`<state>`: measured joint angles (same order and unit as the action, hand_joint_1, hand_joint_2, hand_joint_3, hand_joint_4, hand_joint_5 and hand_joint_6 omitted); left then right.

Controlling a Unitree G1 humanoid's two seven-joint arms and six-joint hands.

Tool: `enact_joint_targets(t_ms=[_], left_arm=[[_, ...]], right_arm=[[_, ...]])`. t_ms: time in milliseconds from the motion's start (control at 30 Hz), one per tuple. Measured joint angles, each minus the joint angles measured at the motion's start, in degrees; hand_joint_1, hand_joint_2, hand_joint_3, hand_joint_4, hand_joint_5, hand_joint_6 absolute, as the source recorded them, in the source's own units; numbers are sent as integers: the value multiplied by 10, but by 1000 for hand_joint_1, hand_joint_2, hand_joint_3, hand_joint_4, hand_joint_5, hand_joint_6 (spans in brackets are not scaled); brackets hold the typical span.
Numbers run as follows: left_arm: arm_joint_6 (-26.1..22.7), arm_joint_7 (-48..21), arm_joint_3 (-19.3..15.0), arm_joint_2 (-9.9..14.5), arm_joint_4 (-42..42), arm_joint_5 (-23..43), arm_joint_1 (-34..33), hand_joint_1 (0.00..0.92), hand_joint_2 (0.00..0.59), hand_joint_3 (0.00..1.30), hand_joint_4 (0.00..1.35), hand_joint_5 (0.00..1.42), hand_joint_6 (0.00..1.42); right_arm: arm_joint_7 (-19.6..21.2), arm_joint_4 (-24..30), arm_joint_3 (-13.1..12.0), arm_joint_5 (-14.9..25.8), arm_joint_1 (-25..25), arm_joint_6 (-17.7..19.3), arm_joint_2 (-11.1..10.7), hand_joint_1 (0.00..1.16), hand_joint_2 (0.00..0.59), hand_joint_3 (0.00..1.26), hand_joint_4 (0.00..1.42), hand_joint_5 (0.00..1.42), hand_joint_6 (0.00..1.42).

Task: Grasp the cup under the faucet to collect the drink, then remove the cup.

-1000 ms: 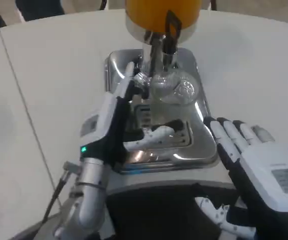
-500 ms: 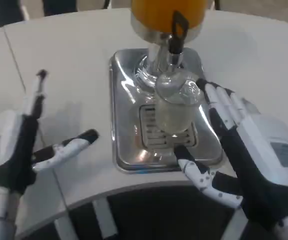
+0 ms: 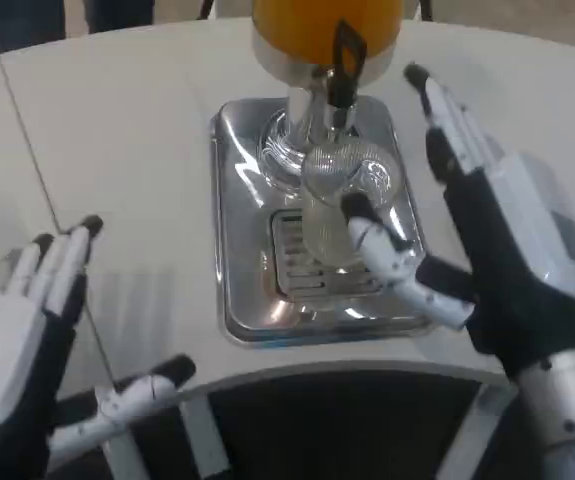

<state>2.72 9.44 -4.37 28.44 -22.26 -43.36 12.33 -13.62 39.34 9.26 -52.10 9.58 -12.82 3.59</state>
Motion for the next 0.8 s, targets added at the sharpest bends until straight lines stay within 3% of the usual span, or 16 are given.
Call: enact_joint_targets(t_ms=[200,400,800], left_arm=[[1,12,-1,-20,-34,-45,50,57,121,0,0,0,0],[3,13,7,-41,-41,-62,79,53,120,0,0,0,0],[1,13,7,-61,-52,-69,66,55,133,0,0,0,0]], right_arm=[[19,-35,-7,50,47,-44,4,448,460,0,0,0,18],[31,-58,-11,98,133,-75,18,454,460,0,0,0,7],[38,-112,-20,219,174,-96,22,468,452,0,0,0,1]])
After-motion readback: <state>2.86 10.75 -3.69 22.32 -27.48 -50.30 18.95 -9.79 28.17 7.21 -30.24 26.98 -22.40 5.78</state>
